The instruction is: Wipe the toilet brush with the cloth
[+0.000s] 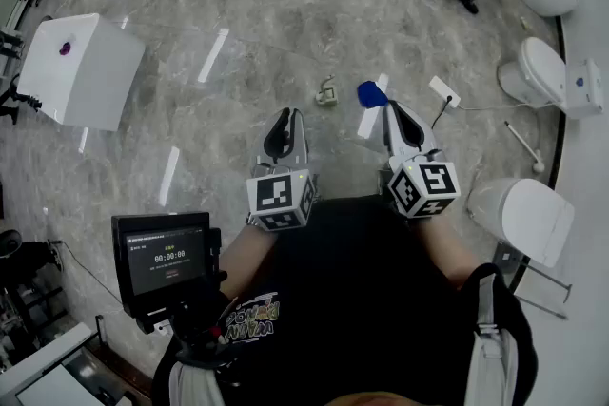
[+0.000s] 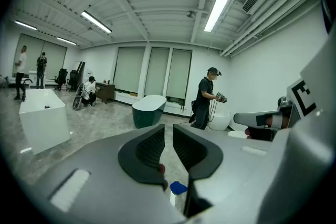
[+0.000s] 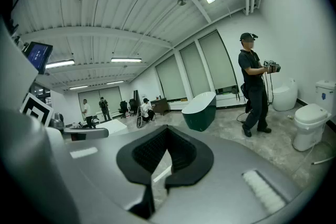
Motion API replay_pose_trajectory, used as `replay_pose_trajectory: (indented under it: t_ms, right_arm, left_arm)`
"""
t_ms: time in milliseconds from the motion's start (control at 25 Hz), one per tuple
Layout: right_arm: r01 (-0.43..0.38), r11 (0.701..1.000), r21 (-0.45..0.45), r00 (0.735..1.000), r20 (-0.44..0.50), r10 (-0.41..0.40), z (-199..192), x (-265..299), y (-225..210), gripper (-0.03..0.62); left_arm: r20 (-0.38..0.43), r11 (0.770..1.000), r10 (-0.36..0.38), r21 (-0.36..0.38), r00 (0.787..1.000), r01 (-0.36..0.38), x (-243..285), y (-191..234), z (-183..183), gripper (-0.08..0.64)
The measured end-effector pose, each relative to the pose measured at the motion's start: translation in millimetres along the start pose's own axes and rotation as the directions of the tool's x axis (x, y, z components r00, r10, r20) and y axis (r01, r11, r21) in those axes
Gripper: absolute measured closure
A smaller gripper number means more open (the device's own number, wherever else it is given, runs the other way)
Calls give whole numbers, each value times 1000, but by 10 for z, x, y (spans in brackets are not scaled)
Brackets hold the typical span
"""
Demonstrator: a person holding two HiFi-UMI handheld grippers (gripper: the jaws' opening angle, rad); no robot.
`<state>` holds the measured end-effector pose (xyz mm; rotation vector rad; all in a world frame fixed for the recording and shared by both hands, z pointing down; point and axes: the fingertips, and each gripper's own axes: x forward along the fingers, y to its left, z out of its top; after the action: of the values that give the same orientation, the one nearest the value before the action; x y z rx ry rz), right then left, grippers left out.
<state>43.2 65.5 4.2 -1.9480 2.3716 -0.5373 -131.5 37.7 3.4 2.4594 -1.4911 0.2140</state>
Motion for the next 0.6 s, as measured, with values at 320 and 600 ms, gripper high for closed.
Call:
replay_pose_trajectory:
  t_ms: [320, 600]
  right_arm:
    - [-9, 1000, -6, 1000, -4, 9, -1, 43, 2, 592]
    - [-18, 1000, -10, 1000, -4, 18, -15, 57, 29, 592]
  left_arm:
    - [2, 1000, 6, 3, 1000, -6, 21, 35, -45, 509]
    - [3, 1000, 7, 4, 1000, -7, 16, 53, -66, 510]
